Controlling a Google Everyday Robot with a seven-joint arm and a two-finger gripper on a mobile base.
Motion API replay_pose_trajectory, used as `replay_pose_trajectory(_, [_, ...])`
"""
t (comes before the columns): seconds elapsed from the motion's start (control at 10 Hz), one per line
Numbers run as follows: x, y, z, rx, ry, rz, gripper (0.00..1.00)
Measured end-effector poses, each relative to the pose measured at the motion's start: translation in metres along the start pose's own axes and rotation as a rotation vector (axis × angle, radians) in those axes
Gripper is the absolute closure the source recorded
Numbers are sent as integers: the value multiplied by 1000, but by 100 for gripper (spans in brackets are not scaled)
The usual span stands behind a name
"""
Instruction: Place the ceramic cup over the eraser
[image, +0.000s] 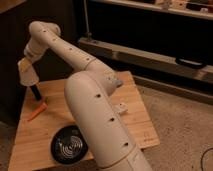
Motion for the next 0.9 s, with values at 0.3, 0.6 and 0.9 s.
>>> replay_pose_trajectory(0.3, [6,-2,2,0,1,0,100])
replay_pose_trajectory(0.6, [10,-4,6,-6,8,2,100])
replay_pose_trajectory(0.9, [10,-6,12,-16,16,2,100])
